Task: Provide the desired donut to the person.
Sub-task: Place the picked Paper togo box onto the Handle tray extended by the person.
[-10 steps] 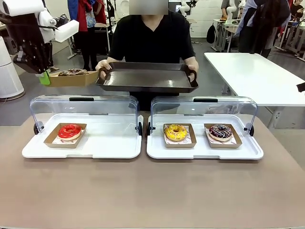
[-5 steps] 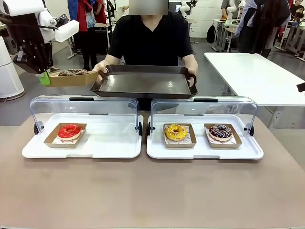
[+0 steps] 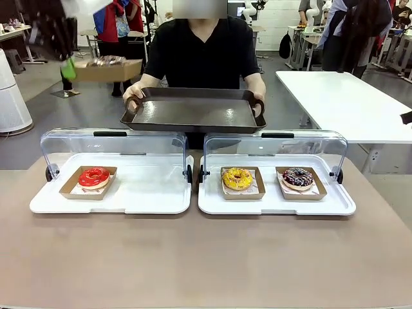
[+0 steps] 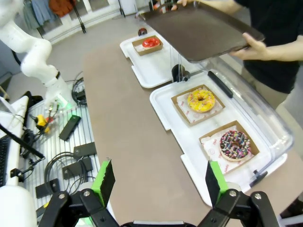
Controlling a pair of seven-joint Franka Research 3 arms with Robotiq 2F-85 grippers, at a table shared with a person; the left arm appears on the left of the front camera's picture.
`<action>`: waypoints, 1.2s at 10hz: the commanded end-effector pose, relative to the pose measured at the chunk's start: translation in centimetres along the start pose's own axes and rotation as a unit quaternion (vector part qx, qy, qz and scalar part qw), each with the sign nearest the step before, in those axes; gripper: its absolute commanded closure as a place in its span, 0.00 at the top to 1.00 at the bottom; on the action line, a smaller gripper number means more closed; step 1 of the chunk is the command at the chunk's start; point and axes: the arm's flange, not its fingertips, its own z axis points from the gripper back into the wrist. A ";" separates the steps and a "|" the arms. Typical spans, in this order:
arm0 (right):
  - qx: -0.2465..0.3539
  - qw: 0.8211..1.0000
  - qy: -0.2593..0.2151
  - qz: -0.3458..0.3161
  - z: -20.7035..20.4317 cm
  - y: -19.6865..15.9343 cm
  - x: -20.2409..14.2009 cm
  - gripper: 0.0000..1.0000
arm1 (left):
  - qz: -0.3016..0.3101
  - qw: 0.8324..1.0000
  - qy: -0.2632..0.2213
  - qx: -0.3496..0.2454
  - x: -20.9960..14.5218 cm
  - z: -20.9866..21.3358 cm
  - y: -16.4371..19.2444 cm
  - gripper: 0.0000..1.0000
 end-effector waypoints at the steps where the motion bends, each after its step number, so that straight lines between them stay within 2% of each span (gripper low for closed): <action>1: 0.004 1.000 -0.008 0.003 0.0 -0.1 0.1 1.00 | 0.005 1.000 0.021 -0.022 2.9 1.1 3.5 0.01; 4: 0.004 1.000 -0.008 0.003 0.0 -0.1 0.1 1.00 | 0.002 0.998 0.047 -0.029 7.5 0.0 8.3 0.01; 7: 0.004 1.000 -0.008 0.003 0.0 -0.1 0.1 1.00 | 0.005 0.997 0.052 -0.054 10.1 -5.0 11.8 0.01; 10: 0.004 1.000 -0.008 0.003 0.0 -0.1 0.1 1.00 | 0.003 0.996 0.055 -0.073 11.8 -9.0 12.8 0.01; 12: 0.004 1.000 -0.008 0.003 0.0 -0.1 0.1 1.00 | 0.004 0.995 0.046 -0.084 11.8 -10.4 11.8 0.01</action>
